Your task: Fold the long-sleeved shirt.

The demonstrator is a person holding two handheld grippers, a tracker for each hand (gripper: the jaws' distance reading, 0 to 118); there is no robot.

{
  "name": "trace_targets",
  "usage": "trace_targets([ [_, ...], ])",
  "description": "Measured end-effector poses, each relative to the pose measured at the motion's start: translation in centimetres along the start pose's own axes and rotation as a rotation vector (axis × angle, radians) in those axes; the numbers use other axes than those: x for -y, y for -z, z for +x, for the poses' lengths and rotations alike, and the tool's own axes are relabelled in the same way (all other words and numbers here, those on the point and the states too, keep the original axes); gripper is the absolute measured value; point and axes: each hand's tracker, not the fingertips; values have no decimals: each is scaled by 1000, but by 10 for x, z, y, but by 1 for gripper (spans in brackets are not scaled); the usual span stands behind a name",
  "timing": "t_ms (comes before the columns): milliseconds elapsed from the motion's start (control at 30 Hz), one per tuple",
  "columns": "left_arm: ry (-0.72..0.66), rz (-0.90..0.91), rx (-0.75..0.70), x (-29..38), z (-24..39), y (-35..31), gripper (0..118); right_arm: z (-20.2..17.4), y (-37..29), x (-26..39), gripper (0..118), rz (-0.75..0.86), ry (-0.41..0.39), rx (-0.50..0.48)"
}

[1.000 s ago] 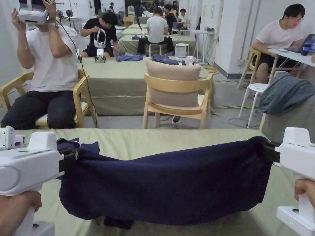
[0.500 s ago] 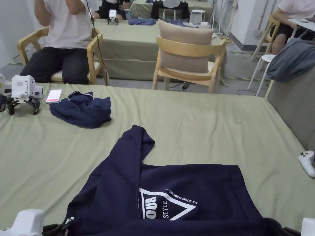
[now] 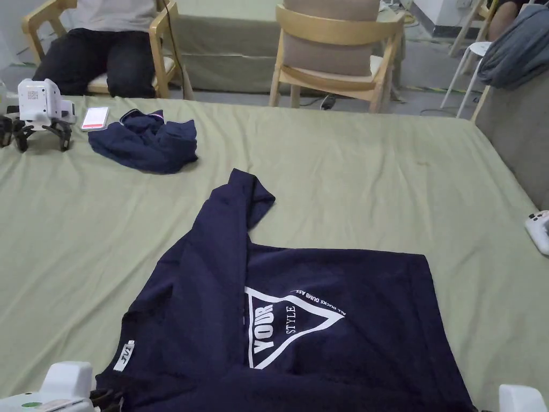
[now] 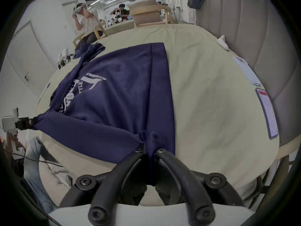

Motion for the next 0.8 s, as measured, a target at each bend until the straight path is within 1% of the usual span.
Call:
trace_targets([
  [33,1,-2,-3,3,1,0,5,-1,-1,0,5,-4,-18,14],
  [100,17,-30,-2,7,1,-4,5,-2,-6,-2,5,-17,-18,7],
  [133,12,-7,-19,10,0,-6,5,-2,-8,-2,5,-17,-24,6],
  [233,-6,-16,4,14,-6,-8,5,-3,-11,-1,5,-28,-46,13],
  [300,23,-38,2,21,-5,-7,5,-4,-12,4,5,-30,-68,18],
  [333,42,-45,4,25,-6,-7,5,-7,-12,7,5,-43,-112,19],
  [367,50,-46,10,29,-7,-6,5,-8,-12,11,5,-59,-140,30],
  [400,40,-50,19,30,-9,-6,5,-9,-12,15,5,-50,-124,32],
  [467,29,-62,18,25,-9,-4,5,-9,-7,21,7,-60,-121,28],
  [500,30,-88,26,23,-9,-2,6,-10,-6,23,18,-67,-133,39],
  [533,45,-137,47,21,-9,1,10,-11,-4,24,40,-93,-138,77],
  [567,55,-130,0,20,-6,0,27,-11,-4,21,69,-114,-137,103],
  [600,64,-119,-43,21,-4,-1,76,-13,-6,16,104,-98,-131,107],
  [633,67,-115,-43,20,-2,-5,106,-14,-13,15,117,-60,-141,109],
  [667,67,-103,-39,17,1,-17,109,-16,-23,11,118,-12,-144,91],
  [700,82,-5,2,9,3,-33,101,-18,-32,6,118,20,-112,81],
  [733,68,40,-4,-2,5,-44,101,-21,-39,-8,118,77,-94,104],
  [800,74,95,-70,-28,17,-48,110,-33,-50,-26,118,221,-104,110],
])
